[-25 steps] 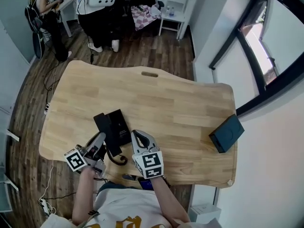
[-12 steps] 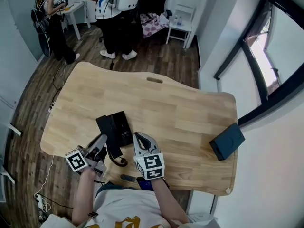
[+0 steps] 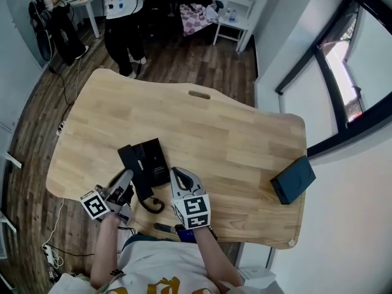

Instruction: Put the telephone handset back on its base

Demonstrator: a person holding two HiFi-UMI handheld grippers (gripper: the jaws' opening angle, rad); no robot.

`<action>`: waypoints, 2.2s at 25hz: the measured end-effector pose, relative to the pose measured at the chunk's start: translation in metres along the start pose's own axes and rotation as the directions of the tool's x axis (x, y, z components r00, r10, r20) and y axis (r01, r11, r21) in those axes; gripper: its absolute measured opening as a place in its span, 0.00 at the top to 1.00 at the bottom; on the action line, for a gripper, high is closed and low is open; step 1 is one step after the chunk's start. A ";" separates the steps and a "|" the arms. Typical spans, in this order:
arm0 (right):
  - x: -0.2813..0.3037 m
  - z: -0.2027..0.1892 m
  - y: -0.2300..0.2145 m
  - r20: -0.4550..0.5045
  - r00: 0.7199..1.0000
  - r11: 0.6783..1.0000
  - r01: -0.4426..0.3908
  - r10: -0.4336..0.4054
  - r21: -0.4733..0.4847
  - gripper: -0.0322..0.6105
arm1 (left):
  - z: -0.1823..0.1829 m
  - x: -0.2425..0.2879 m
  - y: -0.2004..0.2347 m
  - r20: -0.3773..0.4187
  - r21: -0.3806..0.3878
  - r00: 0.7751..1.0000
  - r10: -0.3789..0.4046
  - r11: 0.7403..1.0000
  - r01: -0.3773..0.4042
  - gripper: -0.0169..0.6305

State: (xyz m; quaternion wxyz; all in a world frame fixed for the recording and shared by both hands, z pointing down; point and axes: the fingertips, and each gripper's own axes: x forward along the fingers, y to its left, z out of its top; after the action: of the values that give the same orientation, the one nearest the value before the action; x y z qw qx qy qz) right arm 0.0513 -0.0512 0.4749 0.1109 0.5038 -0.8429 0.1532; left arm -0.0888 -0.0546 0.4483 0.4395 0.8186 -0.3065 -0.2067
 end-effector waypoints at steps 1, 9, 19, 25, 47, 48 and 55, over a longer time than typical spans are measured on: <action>0.002 -0.002 -0.001 -0.007 1.000 1.000 0.003 -0.003 0.001 0.94 | -0.001 0.001 0.004 -0.002 0.000 1.000 0.003 1.000 -0.003 0.86; 0.016 -0.018 -0.010 -0.051 0.998 1.000 0.023 -0.022 0.020 0.94 | -0.010 0.003 0.026 -0.036 -0.023 0.999 0.004 1.000 -0.005 0.86; 0.035 -0.046 -0.011 -0.119 0.993 1.000 0.013 -0.011 0.019 0.94 | -0.018 0.002 0.060 -0.052 -0.060 0.998 0.032 0.998 -0.036 0.86; 0.041 -0.053 -0.012 -0.135 0.991 1.000 0.004 0.000 0.031 0.94 | -0.024 0.003 0.072 -0.046 -0.083 0.998 0.043 0.995 -0.047 0.86; 0.052 -0.076 -0.031 -0.208 0.978 0.998 0.006 0.008 0.065 0.94 | -0.043 0.011 0.112 -0.071 -0.128 0.992 0.105 0.985 -0.113 0.86; 0.052 -0.077 -0.032 -0.212 0.977 0.998 0.005 0.008 0.063 0.94 | -0.044 0.012 0.114 -0.074 -0.131 0.992 0.106 0.985 -0.115 0.86; 0.061 -0.080 -0.040 -0.222 0.975 0.998 0.006 0.009 0.064 0.94 | -0.045 0.016 0.121 -0.088 -0.137 0.990 0.110 0.983 -0.121 0.86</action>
State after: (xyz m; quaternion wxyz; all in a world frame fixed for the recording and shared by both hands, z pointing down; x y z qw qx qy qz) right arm 0.0609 -0.0895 0.5759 0.1882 0.4861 -0.8202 0.2356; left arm -0.0881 -0.0906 0.5740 0.5197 0.7738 -0.3201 -0.1692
